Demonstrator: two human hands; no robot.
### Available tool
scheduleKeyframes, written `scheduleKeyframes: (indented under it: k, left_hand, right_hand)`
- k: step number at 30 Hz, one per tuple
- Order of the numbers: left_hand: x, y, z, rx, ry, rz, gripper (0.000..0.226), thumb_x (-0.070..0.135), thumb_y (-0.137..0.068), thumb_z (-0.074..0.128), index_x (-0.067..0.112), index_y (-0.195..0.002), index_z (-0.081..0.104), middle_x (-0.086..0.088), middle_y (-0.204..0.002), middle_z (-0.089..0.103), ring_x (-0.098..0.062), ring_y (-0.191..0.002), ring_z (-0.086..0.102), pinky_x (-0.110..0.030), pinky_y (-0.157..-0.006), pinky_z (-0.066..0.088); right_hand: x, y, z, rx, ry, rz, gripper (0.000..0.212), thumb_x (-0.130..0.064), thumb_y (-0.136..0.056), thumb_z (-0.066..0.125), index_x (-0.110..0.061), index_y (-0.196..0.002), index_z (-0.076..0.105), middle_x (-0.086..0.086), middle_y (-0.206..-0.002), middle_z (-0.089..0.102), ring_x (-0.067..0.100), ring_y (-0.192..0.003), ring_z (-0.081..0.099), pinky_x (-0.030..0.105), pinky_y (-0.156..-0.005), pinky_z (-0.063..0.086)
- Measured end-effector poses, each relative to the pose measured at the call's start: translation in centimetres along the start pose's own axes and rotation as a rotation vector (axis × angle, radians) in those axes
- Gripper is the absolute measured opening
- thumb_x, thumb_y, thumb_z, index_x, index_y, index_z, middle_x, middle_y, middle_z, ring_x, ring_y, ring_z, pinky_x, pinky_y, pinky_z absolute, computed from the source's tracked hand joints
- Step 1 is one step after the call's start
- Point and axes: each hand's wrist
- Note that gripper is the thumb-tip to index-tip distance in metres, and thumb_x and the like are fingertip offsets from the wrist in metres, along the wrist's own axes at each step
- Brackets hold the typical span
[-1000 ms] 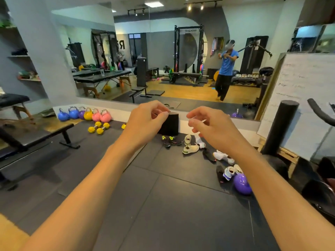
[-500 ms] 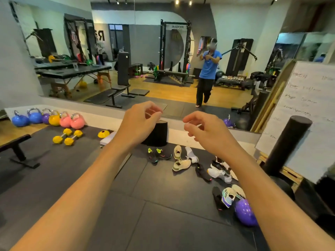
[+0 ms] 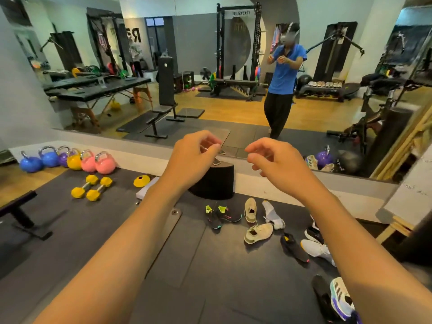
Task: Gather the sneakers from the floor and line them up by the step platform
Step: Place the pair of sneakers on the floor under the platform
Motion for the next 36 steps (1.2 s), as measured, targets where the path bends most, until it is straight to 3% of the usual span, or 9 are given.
scheduleKeyframes:
  k: [4,12,18,25,29,32,36]
  left_hand:
    - [-5.2,-6.8,0.8,0.003,-0.01,-0.021,0.014,0.025,-0.092,0.055,0.024,-0.095,0.068,0.013,-0.09,0.065,0.005,-0.083,0.057,-0.009,-0.067,0.04]
    - [-19.3,-20.5,5.7,-0.105,0.045,-0.07,0.012,0.022,-0.09,0.058,0.021,-0.092,0.07,0.007,-0.087,0.067,-0.009,-0.082,0.061,-0.026,-0.075,0.048]
    - [-27.1,-30.5,10.0,-0.225,0.076,-0.06,0.012,0.024,-0.092,0.057,0.023,-0.097,0.068,0.007,-0.093,0.066,-0.004,-0.082,0.058,-0.013,-0.066,0.039]
    - [-36.6,-40.0,17.4,-0.369,0.077,-0.058,0.014,0.025,-0.093,0.056,0.02,-0.1,0.067,0.005,-0.094,0.065,-0.004,-0.082,0.057,-0.018,-0.069,0.044]
    - [-42.8,-44.5,22.7,-0.411,0.079,-0.09,0.015,0.027,-0.09,0.058,0.018,-0.096,0.068,0.006,-0.087,0.064,-0.003,-0.075,0.053,-0.013,-0.066,0.04]
    - [-48.2,-46.7,27.4,-0.436,0.058,-0.091,0.017,0.021,-0.091,0.057,0.015,-0.1,0.069,0.003,-0.092,0.065,-0.007,-0.081,0.057,-0.017,-0.073,0.044]
    - [-57.2,-46.9,34.1,-0.497,0.029,-0.181,0.016,0.022,-0.088,0.056,0.018,-0.098,0.068,0.006,-0.087,0.063,-0.01,-0.08,0.056,-0.025,-0.077,0.045]
  right_hand:
    - [2.1,-8.4,3.1,-0.042,0.001,0.005,0.014,-0.022,-0.094,0.056,-0.025,-0.106,0.063,-0.006,-0.097,0.065,0.01,-0.093,0.062,0.038,-0.086,0.054]
    - [8.7,-23.5,11.1,-0.053,0.045,0.099,0.015,-0.025,-0.094,0.055,-0.025,-0.108,0.063,-0.007,-0.094,0.065,0.01,-0.089,0.063,0.031,-0.079,0.054]
    - [13.7,-33.1,15.2,-0.005,0.08,0.231,0.017,-0.025,-0.096,0.053,-0.023,-0.109,0.063,-0.009,-0.09,0.062,0.006,-0.083,0.058,0.015,-0.066,0.042]
    - [22.7,-42.8,20.8,0.023,0.027,0.361,0.017,-0.025,-0.096,0.054,-0.021,-0.11,0.063,-0.005,-0.093,0.064,0.01,-0.087,0.061,0.021,-0.07,0.048]
    - [29.0,-48.5,25.9,0.013,0.015,0.44,0.015,-0.021,-0.094,0.055,-0.019,-0.105,0.064,-0.001,-0.089,0.065,0.015,-0.084,0.062,0.032,-0.075,0.052]
    - [34.1,-51.2,30.4,0.001,0.013,0.522,0.018,-0.023,-0.093,0.056,-0.021,-0.109,0.064,-0.01,-0.092,0.062,0.009,-0.087,0.06,0.03,-0.08,0.051]
    - [41.6,-52.1,37.5,0.014,-0.004,0.692,0.019,-0.021,-0.09,0.057,-0.022,-0.108,0.065,-0.007,-0.092,0.066,0.012,-0.087,0.062,0.028,-0.08,0.047]
Point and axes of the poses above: each hand's wrist, its own y-axis away from the middle knuckle, its own z-axis out of the palm, x = y × z
